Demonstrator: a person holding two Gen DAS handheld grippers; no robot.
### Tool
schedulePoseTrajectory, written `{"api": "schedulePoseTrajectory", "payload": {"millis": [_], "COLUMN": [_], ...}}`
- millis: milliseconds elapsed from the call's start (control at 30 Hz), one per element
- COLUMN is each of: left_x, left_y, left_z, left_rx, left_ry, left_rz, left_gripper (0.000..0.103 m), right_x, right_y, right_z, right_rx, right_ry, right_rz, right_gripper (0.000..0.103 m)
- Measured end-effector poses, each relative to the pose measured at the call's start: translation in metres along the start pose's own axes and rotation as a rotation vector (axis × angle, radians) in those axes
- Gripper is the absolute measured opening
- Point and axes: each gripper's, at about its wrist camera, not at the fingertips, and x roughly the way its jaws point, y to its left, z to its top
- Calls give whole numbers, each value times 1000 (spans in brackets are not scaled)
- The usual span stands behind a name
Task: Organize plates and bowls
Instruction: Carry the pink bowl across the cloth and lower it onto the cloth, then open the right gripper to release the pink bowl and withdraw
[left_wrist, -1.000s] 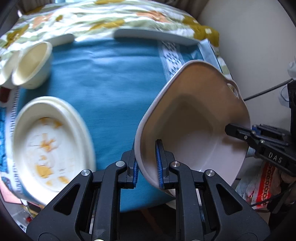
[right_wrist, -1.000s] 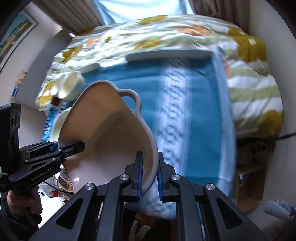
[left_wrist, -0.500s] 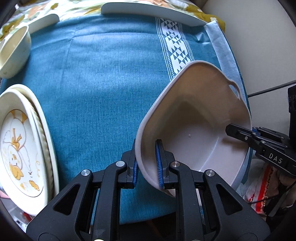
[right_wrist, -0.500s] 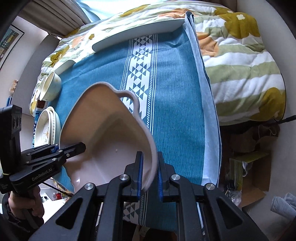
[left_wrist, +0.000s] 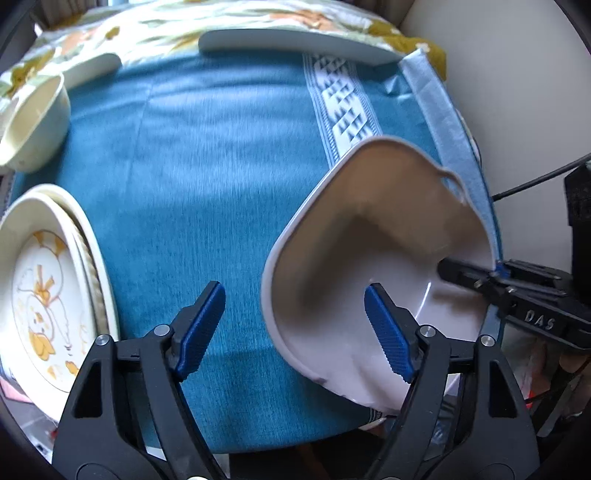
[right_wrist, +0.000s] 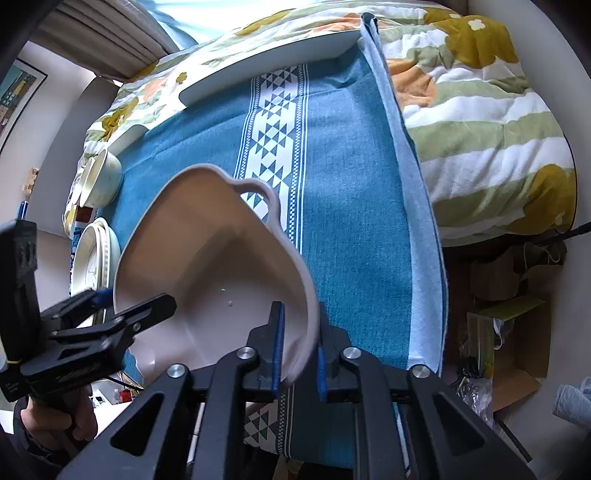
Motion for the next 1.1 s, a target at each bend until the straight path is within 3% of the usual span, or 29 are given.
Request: {"api": "schedulePoseTrajectory", "payload": {"millis": [33,100,167,467,667,733,800,867,933,1100], "left_x": [-2,-5,-9,-55,-133,-163,-193,-219,-237,-256], "left_y": [0,1,3,4,7,12,20,29,42,86], "left_z": [0,0,-3,-37,-64,-68,-71,-71,-70,-48], "left_rx": [2,1,-5,-49,-94,-114,-134,-158,-176,-246], "left_ry": [-2,-3,-5,-61,-222,-300,-387,-475,-521,-550], "left_rz": [3,4,3,-6,14,37,62,103,139,249], "left_gripper": [77,77,77,77,77,79,96,103,103,103], "right_x": [0,-2,-8,-45,-107,-126,-139,-146,-151,-148], "right_y": [0,-2,-3,9,64,91,114,131,149,205], "right_z": [-1,-2,-3,-21,-35,-34,-33,-27,-17,18], "right_rx": [7,18,27,-12,-201,-293,-354,-378,-393,-467], "right_ry": [-6,-20,-48,-125,-264,-314,-367,-415,-458,-447], "right_rz": [7,24,34,11,2,10,52,132,186,227], "right_gripper": [30,67,79,79,79,98,103,103,103,103]}}
